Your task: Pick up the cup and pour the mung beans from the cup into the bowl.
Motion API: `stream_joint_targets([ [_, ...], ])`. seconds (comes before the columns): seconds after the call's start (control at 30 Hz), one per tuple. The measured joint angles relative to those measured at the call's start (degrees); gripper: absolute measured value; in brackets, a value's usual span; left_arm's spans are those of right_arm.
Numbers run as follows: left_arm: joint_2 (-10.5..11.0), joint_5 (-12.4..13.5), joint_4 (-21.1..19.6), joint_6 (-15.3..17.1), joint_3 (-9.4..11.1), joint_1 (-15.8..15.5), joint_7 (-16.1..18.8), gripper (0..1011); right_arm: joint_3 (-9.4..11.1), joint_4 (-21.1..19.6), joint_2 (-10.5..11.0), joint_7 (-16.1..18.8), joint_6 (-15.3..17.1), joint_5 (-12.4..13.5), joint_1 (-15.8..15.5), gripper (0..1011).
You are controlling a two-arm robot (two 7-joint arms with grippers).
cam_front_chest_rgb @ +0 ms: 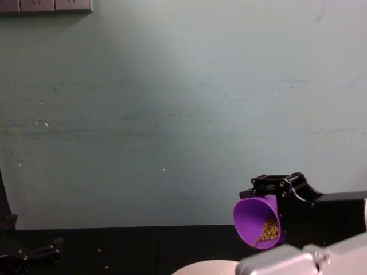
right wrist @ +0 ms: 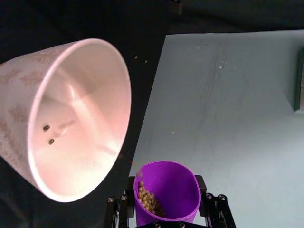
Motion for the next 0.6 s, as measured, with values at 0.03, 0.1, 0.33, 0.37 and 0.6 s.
stream_joint_targets([
  [0.03,0.00,0.00,0.00,0.00,0.00,0.00,0.00,1011,-0.11,0.01,0.02,-0.01,-0.04,-0.51,0.01,737],
  [0.1,0.00,0.00,0.00,0.00,0.00,0.00,0.00,1011,-0.29,0.03,0.06,-0.03,-0.12,-1.40,0.01,737],
  [0.33,0.00,0.00,0.00,0.00,0.00,0.00,0.00,1011,-0.46,0.20,-0.20,0.07,-0.42,-4.23,-0.27,737],
  [0.37,0.00,0.00,0.00,0.00,0.00,0.00,0.00,1011,-0.46,0.22,-0.23,0.08,-0.43,-4.49,-0.31,737],
  [0.6,0.00,0.00,0.00,0.00,0.00,0.00,0.00,1011,-0.18,0.36,-0.60,0.35,-0.68,-6.19,-0.71,737],
])
